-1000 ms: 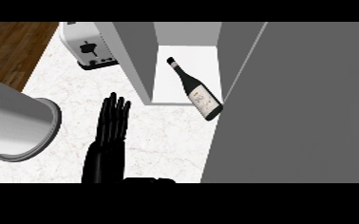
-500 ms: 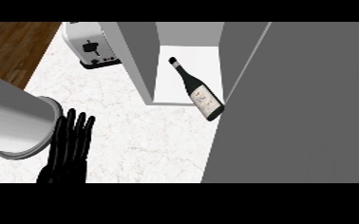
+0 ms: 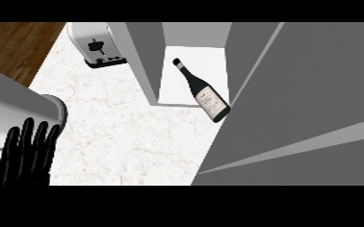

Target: Pick up the wine, place it into the cabinet and close the cabinet

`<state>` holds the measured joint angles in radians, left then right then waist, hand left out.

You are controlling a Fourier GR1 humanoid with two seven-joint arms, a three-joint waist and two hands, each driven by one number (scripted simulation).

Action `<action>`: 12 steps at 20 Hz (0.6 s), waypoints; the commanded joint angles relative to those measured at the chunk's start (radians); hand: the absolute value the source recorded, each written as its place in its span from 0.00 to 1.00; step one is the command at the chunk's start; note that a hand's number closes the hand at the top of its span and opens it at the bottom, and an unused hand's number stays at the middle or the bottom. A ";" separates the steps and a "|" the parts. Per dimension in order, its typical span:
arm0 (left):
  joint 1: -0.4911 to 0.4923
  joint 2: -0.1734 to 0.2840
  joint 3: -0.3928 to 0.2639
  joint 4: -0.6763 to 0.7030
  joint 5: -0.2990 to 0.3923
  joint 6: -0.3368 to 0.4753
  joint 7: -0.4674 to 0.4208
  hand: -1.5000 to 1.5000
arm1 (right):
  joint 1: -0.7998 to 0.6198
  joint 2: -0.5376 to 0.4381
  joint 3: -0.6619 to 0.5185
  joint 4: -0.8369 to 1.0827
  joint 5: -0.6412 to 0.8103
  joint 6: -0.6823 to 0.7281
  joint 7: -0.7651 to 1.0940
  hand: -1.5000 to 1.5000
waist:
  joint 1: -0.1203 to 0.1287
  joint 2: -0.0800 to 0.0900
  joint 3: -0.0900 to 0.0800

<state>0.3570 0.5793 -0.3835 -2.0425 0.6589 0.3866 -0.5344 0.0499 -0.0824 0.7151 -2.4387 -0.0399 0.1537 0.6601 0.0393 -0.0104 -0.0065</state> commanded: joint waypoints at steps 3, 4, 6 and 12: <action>0.053 0.044 0.090 0.007 0.064 -0.104 -0.031 0.00 | -0.222 0.079 0.232 0.092 0.054 -0.230 0.020 1.00 | 0.000 0.003 0.000; 0.079 0.065 0.123 -0.002 0.087 -0.117 -0.024 0.00 | -0.262 0.080 0.219 0.078 0.037 -0.271 0.050 1.00 | 0.008 0.003 0.000; 0.073 0.088 0.145 -0.007 0.112 -0.161 -0.012 0.00 | -0.367 0.080 0.221 0.170 0.052 -0.347 0.014 1.00 | 0.011 0.004 0.000; 0.102 0.122 0.226 0.005 0.158 -0.255 -0.038 0.00 | -0.648 0.078 0.085 0.302 -0.070 -0.477 0.084 1.00 | 0.034 0.009 0.000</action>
<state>0.4478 0.6806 -0.2026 -2.0330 0.7899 0.1753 -0.5656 -0.4115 -0.0640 0.8218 -2.2486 -0.0724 -0.2297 0.7071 0.0619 -0.0031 -0.0064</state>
